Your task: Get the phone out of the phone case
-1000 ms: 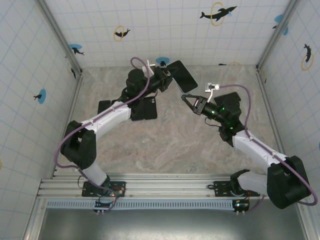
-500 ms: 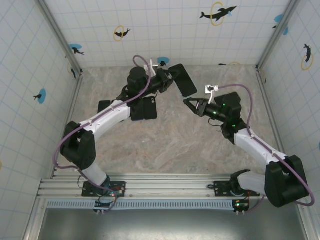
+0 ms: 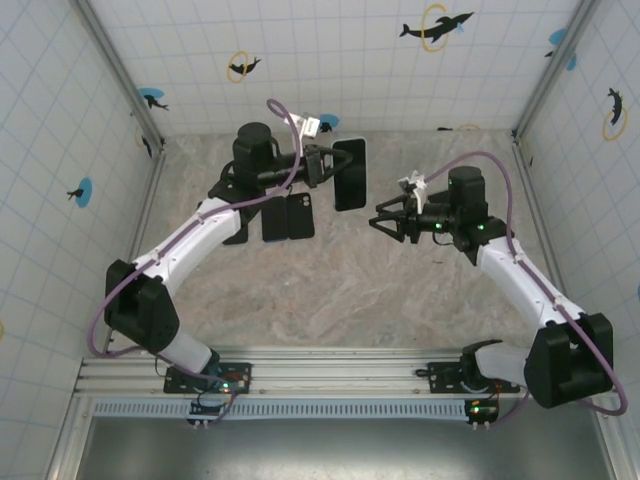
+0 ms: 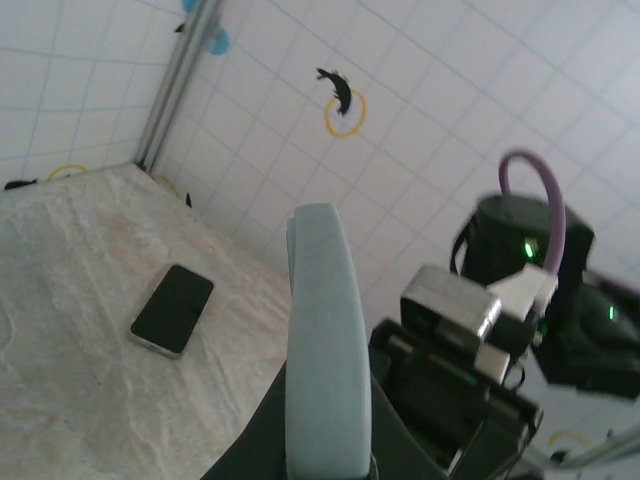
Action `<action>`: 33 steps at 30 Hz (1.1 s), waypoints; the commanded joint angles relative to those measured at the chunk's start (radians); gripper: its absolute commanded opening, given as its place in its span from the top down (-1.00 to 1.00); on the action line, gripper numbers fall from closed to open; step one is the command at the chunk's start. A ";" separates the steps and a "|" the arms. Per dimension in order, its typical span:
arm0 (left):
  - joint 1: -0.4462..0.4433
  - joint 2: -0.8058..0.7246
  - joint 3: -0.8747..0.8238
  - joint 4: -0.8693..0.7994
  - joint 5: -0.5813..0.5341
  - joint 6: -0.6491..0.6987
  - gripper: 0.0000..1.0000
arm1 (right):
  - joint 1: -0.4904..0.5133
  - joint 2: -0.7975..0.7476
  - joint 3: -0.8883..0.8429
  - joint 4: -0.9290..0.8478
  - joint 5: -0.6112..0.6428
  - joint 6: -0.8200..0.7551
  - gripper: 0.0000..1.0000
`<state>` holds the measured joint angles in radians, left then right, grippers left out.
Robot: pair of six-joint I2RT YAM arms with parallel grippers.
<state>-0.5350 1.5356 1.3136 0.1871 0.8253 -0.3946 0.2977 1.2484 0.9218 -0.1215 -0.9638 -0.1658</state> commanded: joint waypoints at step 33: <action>0.046 -0.083 -0.006 0.074 0.303 0.174 1.00 | 0.138 0.153 0.146 0.062 -0.095 -0.315 0.52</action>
<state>-0.4961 1.4872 1.2892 0.1936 1.0912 -0.2104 0.4313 1.3922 1.0313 -0.0601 -1.0435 -0.4534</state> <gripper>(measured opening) 0.120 0.239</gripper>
